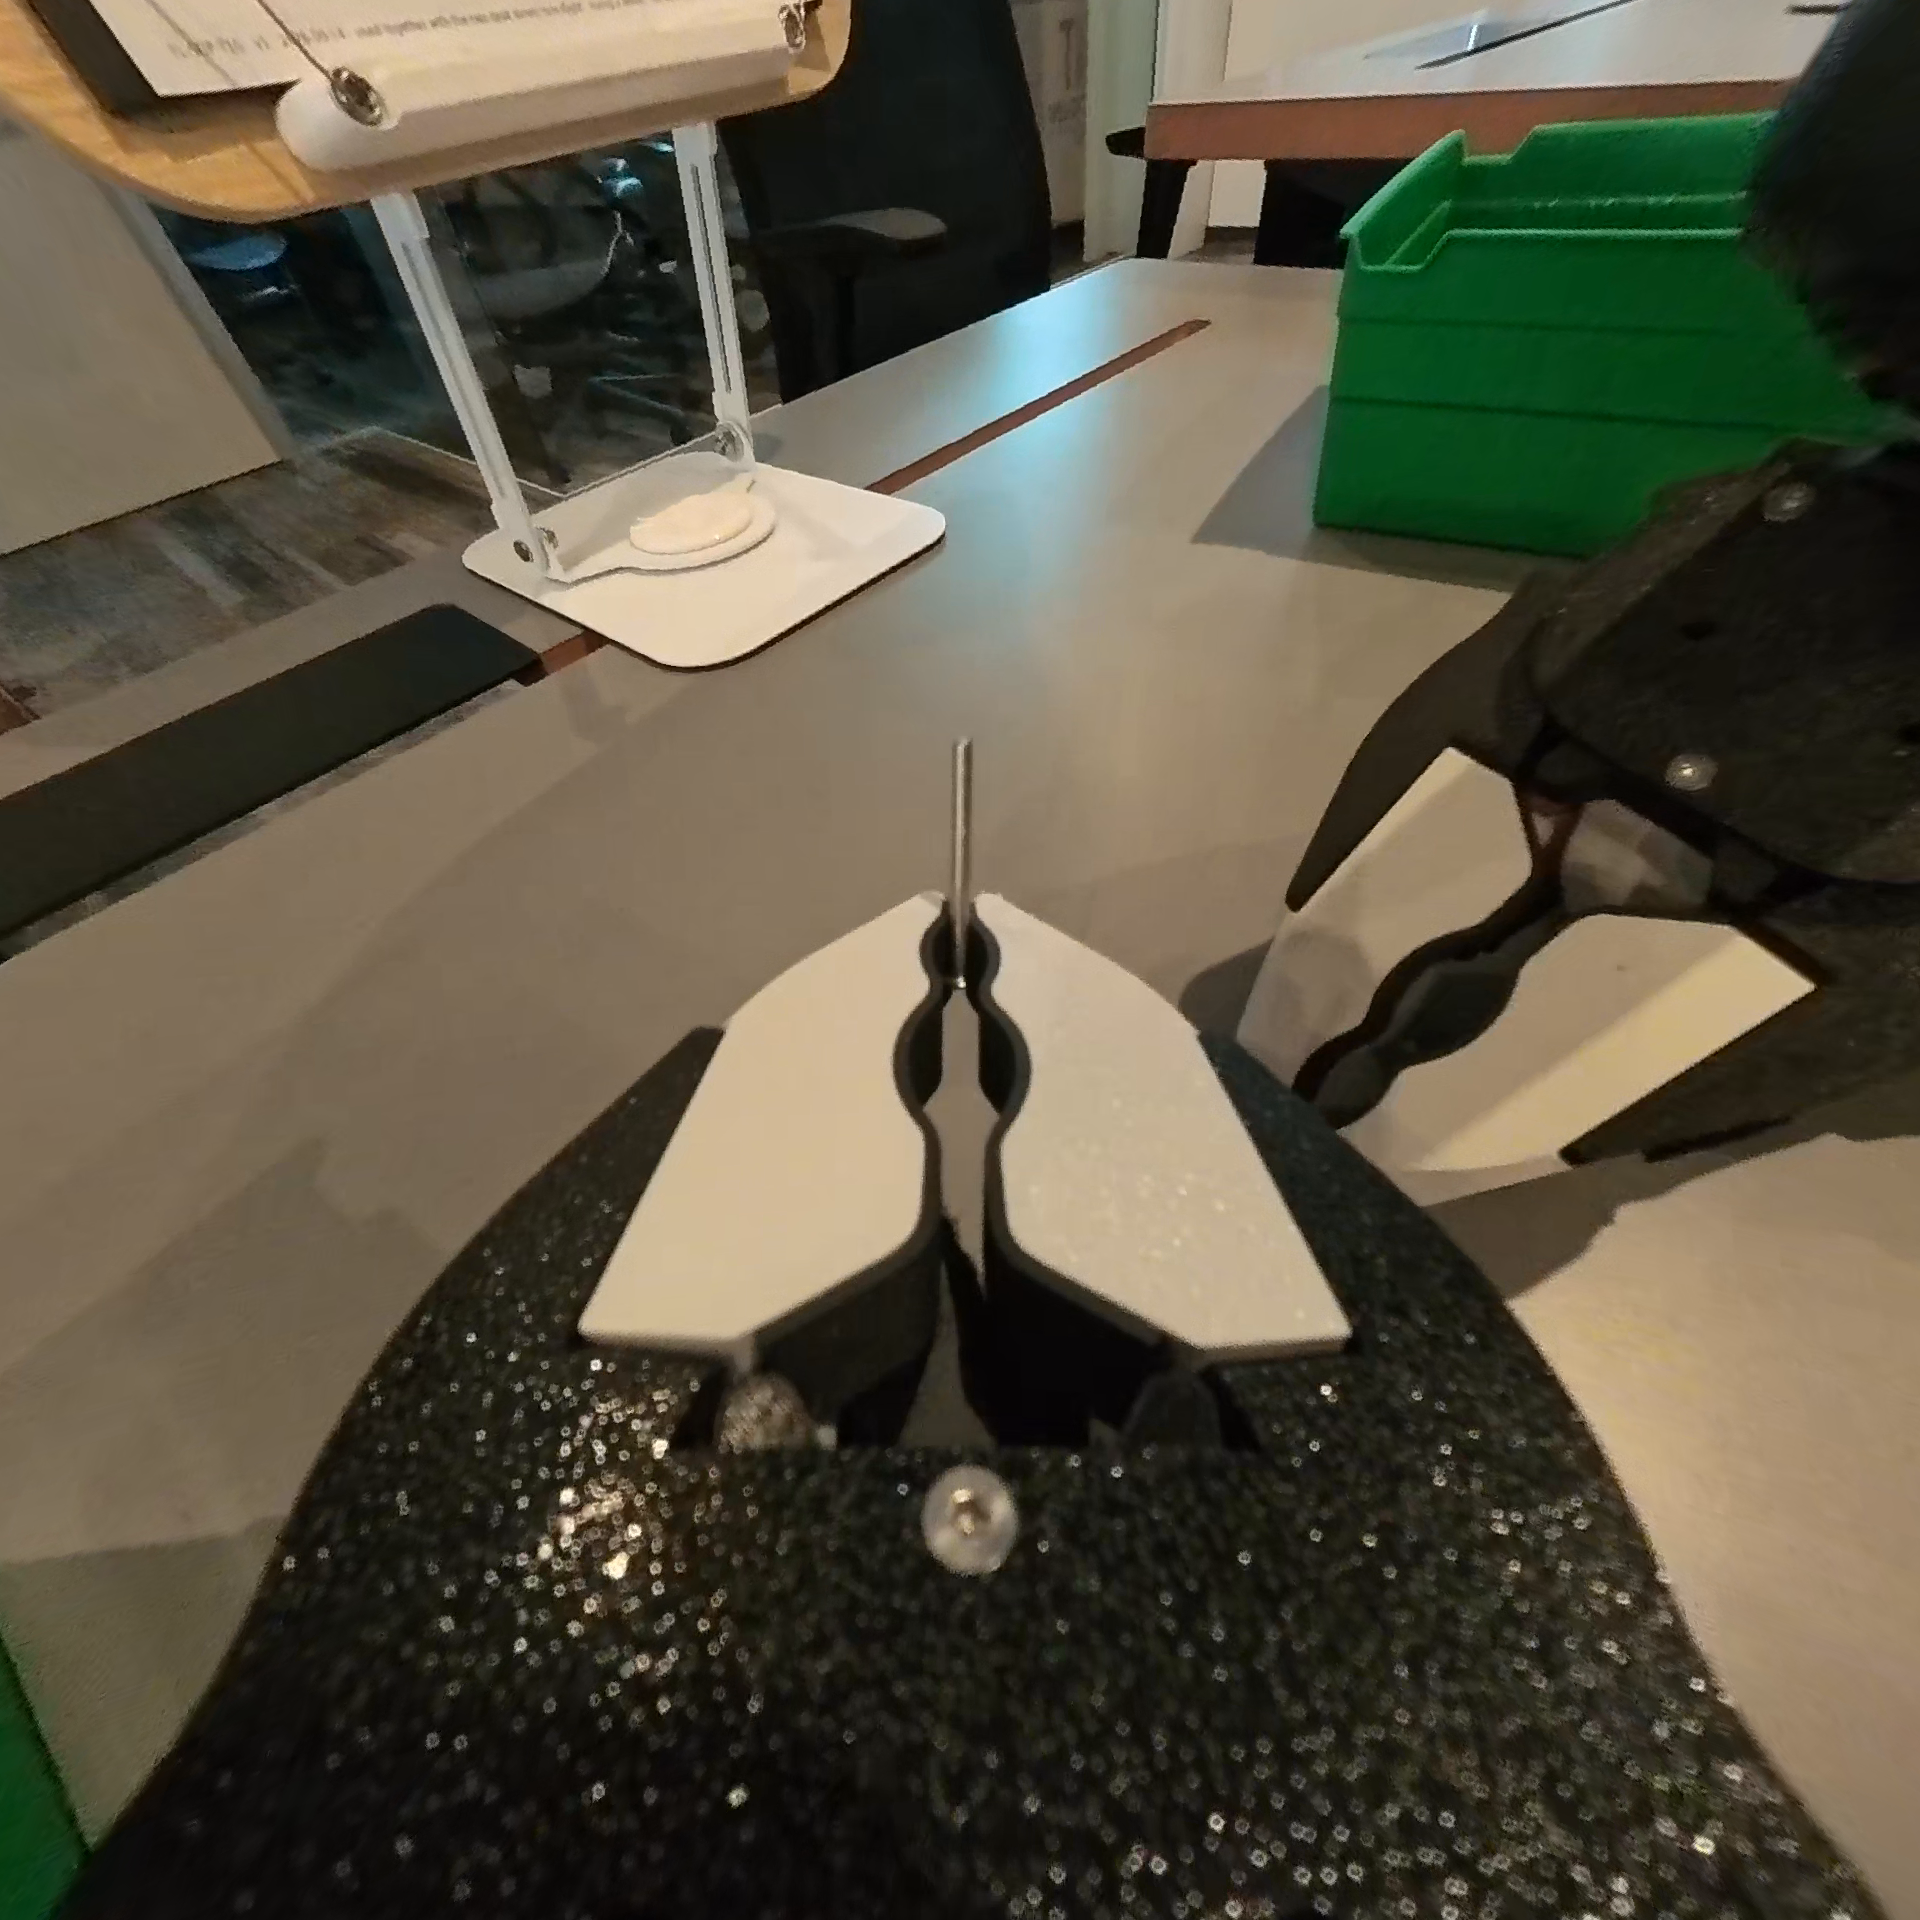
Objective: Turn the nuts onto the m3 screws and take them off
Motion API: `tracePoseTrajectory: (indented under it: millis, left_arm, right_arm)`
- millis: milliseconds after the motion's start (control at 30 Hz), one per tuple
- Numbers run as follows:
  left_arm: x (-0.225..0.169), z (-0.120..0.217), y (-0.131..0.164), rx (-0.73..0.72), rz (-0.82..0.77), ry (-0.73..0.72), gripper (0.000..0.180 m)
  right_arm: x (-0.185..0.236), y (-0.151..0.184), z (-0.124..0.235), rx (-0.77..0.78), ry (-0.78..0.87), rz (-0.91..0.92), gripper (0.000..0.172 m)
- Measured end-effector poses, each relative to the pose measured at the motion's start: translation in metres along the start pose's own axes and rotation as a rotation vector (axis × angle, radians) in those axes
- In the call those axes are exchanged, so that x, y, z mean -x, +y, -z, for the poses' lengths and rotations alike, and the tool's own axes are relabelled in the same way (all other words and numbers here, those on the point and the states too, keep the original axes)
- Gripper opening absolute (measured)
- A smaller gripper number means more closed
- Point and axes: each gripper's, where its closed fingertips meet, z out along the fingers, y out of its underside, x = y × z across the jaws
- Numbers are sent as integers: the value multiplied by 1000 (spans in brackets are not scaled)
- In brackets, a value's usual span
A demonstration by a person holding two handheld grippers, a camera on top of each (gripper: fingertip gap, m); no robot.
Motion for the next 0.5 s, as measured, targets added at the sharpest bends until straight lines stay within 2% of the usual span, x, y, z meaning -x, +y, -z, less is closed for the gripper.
tracePoseTrajectory:
  millis: [300,500]
  left_arm:
    - [-3,-5,5,49,-45,-27,0]
    - [-5,-9,10,81,-64,-23,1]
  right_arm:
    - [0,-2,4,-26,50,48,5]
    - [-15,0,20,-78,104,9,5]
